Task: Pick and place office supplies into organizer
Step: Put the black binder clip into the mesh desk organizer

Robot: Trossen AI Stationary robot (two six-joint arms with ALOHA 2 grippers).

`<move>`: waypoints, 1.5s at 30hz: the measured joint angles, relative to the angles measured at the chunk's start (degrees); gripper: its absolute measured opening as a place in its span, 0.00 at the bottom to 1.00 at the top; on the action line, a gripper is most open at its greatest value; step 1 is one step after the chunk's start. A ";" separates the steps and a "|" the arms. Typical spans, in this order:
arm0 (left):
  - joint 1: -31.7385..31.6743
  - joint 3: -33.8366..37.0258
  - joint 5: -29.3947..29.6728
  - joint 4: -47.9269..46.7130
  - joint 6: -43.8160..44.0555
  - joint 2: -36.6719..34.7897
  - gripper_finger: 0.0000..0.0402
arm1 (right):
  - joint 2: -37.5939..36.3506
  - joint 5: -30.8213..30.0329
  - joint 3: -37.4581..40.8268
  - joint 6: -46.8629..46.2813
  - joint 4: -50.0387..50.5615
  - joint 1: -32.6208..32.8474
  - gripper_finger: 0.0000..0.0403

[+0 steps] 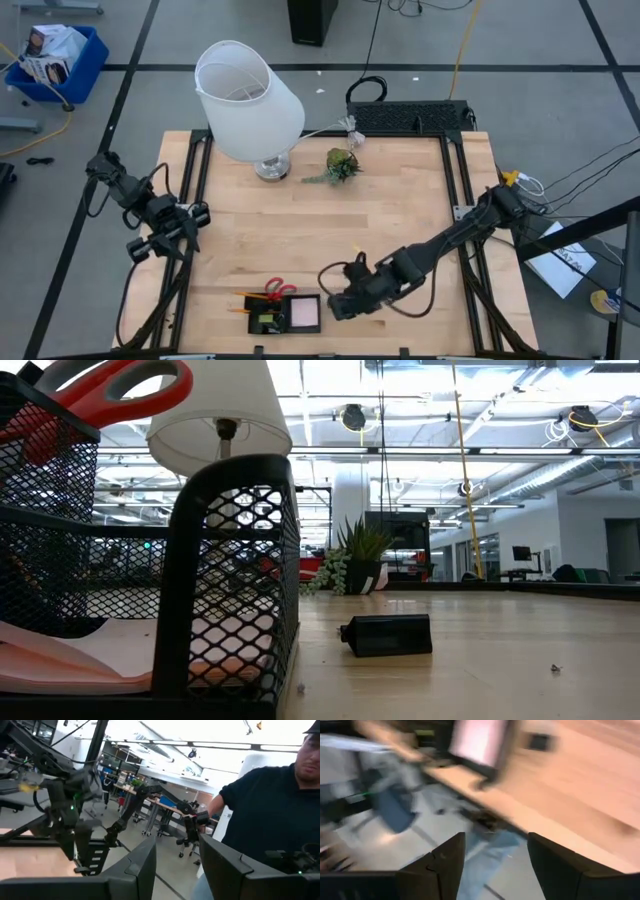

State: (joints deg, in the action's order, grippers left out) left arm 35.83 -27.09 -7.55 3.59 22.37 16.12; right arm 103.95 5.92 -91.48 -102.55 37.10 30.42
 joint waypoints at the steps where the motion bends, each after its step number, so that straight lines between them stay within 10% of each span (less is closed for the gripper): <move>1: 0.01 0.01 0.00 -0.51 -0.14 0.00 0.38 | 0.46 0.25 0.04 -1.23 1.76 0.15 0.52; 13: 0.00 0.02 0.00 -4.26 0.85 0.31 0.38 | 9.70 9.19 -1.17 0.64 -3.03 -1.91 0.52; 22: 0.01 0.02 -0.02 -4.47 0.41 0.33 0.38 | 10.91 -6.38 -1.45 1.72 1.00 -4.25 0.52; 45: 0.00 0.02 -1.49 -5.09 2.05 0.32 0.38 | 18.36 -7.38 -1.88 1.27 -2.17 -2.28 0.52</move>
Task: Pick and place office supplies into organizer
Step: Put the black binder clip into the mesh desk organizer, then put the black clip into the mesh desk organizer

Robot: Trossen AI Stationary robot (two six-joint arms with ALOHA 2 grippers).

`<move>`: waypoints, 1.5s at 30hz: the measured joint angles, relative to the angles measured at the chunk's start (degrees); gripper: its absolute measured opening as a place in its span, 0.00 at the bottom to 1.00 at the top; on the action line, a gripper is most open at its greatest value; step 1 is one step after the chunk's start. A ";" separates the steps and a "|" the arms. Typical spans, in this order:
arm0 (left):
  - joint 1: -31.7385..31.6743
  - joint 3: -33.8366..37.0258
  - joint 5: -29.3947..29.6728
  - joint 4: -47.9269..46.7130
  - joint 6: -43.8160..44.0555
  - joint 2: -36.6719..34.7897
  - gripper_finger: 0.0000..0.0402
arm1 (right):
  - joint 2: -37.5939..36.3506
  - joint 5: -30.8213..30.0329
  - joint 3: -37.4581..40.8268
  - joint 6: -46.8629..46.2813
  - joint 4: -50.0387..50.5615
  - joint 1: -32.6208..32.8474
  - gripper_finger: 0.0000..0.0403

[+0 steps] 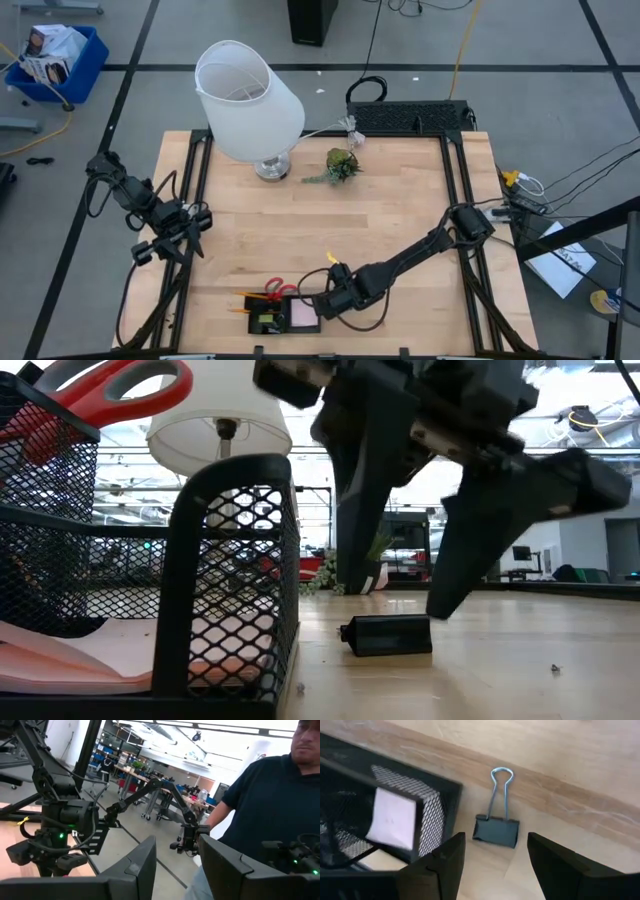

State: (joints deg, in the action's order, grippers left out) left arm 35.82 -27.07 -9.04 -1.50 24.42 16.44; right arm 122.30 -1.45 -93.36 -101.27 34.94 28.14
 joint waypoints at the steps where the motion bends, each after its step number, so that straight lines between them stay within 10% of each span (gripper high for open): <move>1: -0.01 0.00 0.00 -0.03 0.05 0.00 0.38 | 0.34 0.02 0.00 0.15 -0.14 0.00 0.52; 27: 0.00 0.00 -0.02 0.44 0.07 0.01 0.38 | 3.83 4.32 -0.22 10.53 6.62 -0.40 0.25; 45: 0.01 0.00 -0.07 1.49 1.34 0.01 0.38 | 2.11 -2.05 0.04 16.93 -0.03 -0.59 0.44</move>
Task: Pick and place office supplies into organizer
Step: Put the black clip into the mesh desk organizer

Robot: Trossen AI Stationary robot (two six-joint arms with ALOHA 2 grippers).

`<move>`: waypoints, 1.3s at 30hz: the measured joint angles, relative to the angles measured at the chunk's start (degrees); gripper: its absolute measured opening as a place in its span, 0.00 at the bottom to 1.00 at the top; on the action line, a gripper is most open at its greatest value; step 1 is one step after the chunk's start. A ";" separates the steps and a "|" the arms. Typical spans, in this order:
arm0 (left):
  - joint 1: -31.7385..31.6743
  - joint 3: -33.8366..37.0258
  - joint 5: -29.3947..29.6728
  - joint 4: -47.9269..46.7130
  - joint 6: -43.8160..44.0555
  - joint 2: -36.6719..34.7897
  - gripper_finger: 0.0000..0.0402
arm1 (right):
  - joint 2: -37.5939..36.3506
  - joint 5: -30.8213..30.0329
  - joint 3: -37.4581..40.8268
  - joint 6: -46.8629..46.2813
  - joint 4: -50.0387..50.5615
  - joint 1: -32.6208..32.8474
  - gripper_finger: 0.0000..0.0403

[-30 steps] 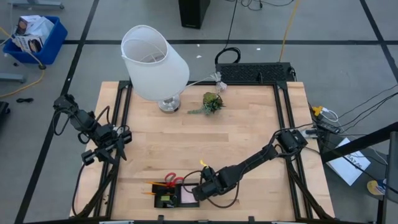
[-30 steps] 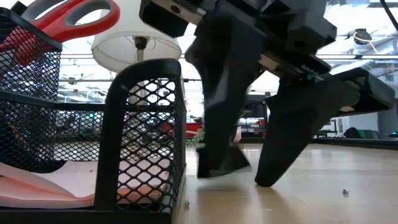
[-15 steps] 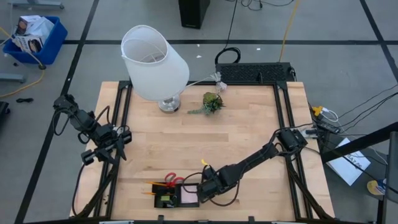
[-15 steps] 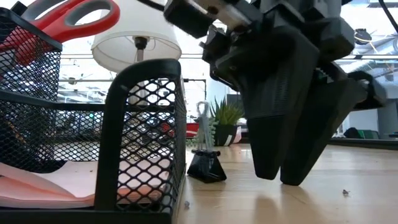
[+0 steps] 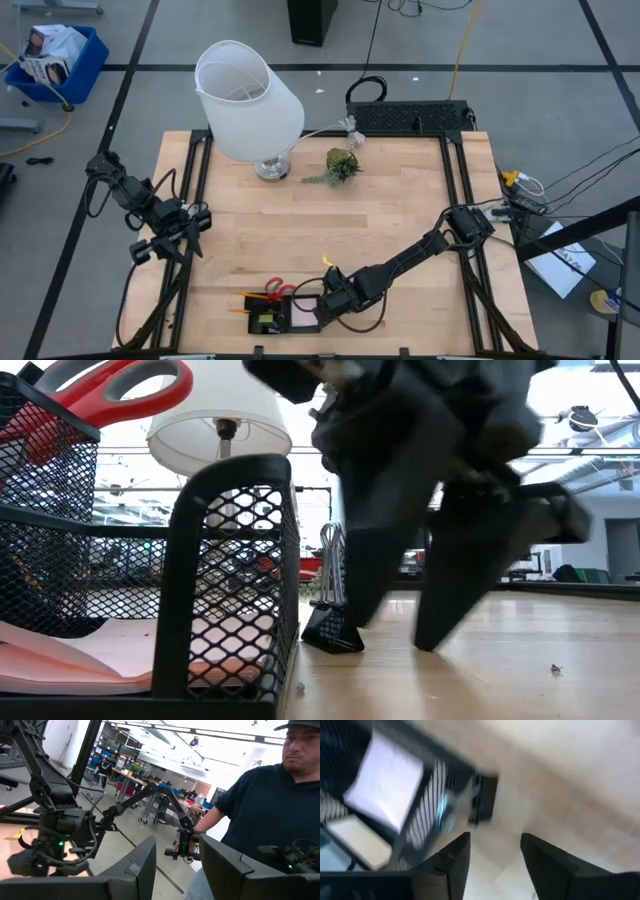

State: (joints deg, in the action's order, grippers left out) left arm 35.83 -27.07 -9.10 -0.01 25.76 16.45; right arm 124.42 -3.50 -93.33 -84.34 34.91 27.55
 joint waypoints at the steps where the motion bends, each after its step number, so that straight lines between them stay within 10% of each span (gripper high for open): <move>1: 0.00 0.00 0.00 -0.02 0.00 0.00 0.38 | -0.19 -1.34 0.02 -0.26 0.26 -0.05 0.45; 29: -0.01 0.00 0.09 -0.23 0.07 0.02 0.38 | -3.78 -1.93 -0.04 17.97 3.20 -8.05 0.45; 39: -0.02 0.00 0.11 -0.22 0.00 0.02 0.38 | -3.91 0.37 -0.06 5.69 -1.32 -10.38 0.45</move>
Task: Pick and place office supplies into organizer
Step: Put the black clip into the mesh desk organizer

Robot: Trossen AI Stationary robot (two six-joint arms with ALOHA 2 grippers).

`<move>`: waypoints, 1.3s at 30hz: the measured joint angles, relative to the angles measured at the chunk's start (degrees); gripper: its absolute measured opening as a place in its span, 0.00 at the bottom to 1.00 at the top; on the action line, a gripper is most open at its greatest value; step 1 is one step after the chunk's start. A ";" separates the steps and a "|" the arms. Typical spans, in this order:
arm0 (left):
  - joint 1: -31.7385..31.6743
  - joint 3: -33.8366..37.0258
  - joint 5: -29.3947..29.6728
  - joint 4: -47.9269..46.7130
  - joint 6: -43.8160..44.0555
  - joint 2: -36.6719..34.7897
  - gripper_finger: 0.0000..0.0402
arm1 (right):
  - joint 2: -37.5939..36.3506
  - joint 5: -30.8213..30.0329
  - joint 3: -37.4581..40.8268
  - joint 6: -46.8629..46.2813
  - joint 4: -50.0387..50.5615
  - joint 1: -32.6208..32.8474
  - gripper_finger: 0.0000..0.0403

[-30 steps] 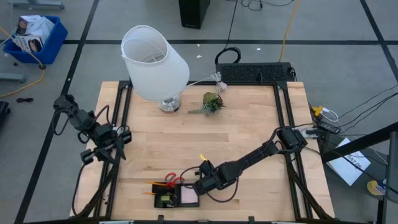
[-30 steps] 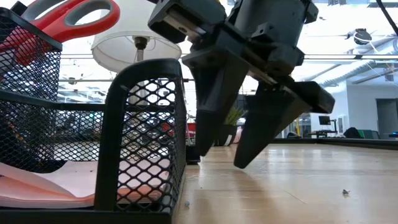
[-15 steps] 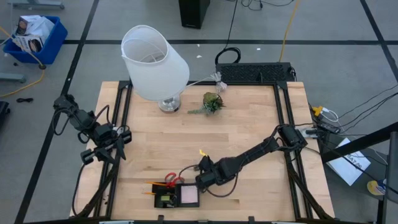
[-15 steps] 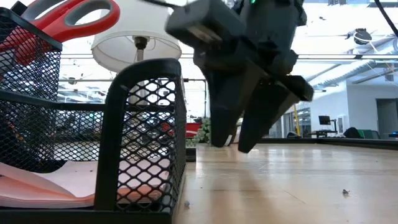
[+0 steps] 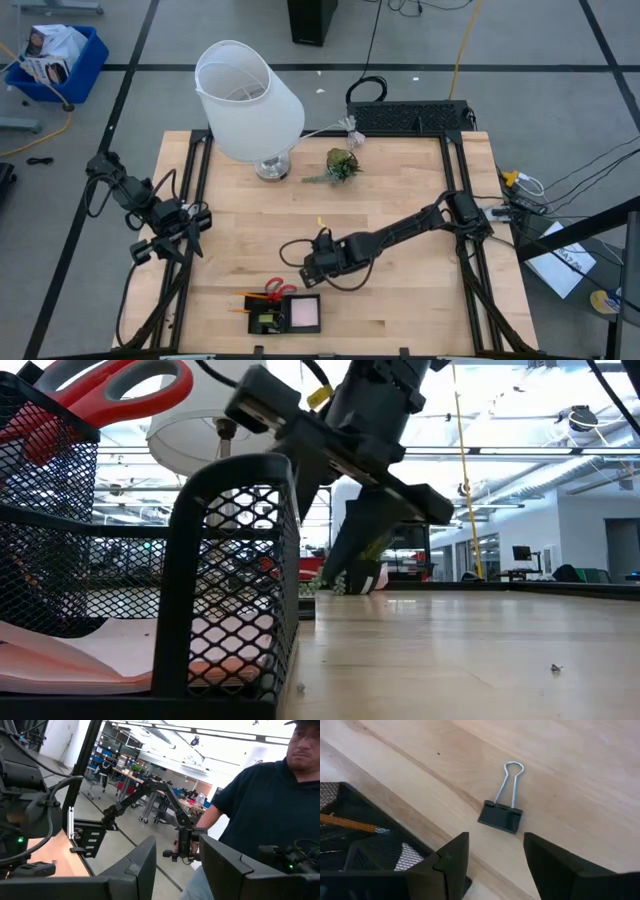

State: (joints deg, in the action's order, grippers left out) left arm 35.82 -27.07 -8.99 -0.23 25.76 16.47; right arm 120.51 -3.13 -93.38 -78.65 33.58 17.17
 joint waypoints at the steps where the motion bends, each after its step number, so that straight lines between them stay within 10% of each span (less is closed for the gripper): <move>1: 0.01 0.00 0.00 0.00 -0.21 0.00 0.38 | 0.00 0.01 0.00 -0.04 -0.02 0.00 0.45; 39: -0.01 0.00 0.00 -0.06 -1.64 0.02 0.38 | 5.78 6.41 -2.78 -1.29 0.62 -1.76 0.60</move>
State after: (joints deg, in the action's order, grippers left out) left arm 35.81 -27.07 -8.99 -0.28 24.12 16.49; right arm 126.29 3.29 -96.16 -79.94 34.20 15.41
